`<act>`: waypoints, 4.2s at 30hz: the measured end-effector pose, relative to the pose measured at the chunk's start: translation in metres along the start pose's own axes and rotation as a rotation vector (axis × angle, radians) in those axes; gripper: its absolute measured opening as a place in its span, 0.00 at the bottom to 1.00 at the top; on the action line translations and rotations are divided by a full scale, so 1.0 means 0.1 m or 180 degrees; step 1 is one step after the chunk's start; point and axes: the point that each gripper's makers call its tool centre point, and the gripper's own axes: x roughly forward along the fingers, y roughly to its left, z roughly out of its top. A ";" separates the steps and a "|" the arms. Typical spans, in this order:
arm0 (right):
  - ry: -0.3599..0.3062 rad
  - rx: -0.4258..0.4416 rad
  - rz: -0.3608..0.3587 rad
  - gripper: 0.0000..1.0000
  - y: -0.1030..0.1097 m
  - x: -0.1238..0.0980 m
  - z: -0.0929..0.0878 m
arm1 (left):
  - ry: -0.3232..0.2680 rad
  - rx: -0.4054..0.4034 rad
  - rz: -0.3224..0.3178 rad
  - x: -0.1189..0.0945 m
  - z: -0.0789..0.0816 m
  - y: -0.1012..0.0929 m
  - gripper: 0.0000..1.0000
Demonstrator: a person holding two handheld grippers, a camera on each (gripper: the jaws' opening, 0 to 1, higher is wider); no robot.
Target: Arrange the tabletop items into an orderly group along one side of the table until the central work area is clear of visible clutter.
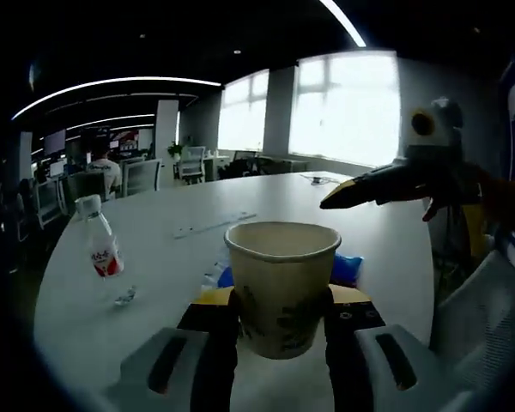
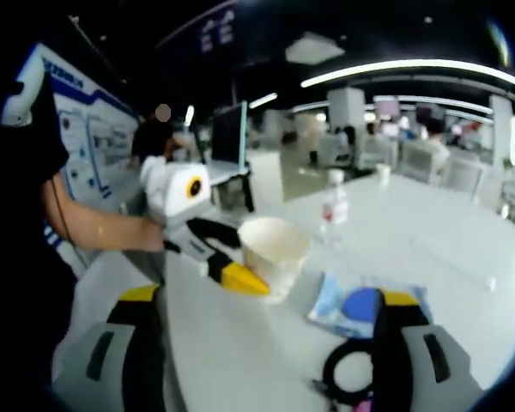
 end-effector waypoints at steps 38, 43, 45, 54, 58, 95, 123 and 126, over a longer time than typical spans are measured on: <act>-0.0011 0.0432 -0.0361 1.00 -0.70 0.07 -0.34 | -0.0396 -0.0064 0.0701 0.52 0.21 1.03 0.38; 0.0012 0.0479 -0.0429 1.00 -0.81 0.09 -0.41 | -0.0438 -0.0111 0.0801 0.60 0.19 1.21 0.38; 0.0016 0.0500 -0.0438 1.00 -0.85 0.11 -0.43 | -0.0457 -0.0140 0.0831 0.64 0.18 1.28 0.38; 0.0042 0.0549 -0.0467 1.00 -0.99 0.20 -0.53 | -0.0461 -0.0117 0.0894 0.86 0.12 1.47 0.37; 0.0065 0.0576 -0.0482 1.00 -1.04 0.22 -0.58 | -0.0400 -0.0029 0.0910 0.98 0.08 1.52 0.37; 0.0117 0.0708 -0.0692 0.98 -1.32 0.27 -0.78 | -0.0243 -0.0161 0.1215 1.36 -0.37 1.99 0.38; 0.0139 0.0733 -0.0764 0.98 -1.41 0.22 -0.80 | -0.0097 -0.0597 0.1128 1.35 -0.51 1.90 0.60; 0.0136 0.0731 -0.0770 0.98 -1.41 0.21 -0.79 | -0.0085 -0.0652 0.1097 1.31 -0.47 1.87 0.64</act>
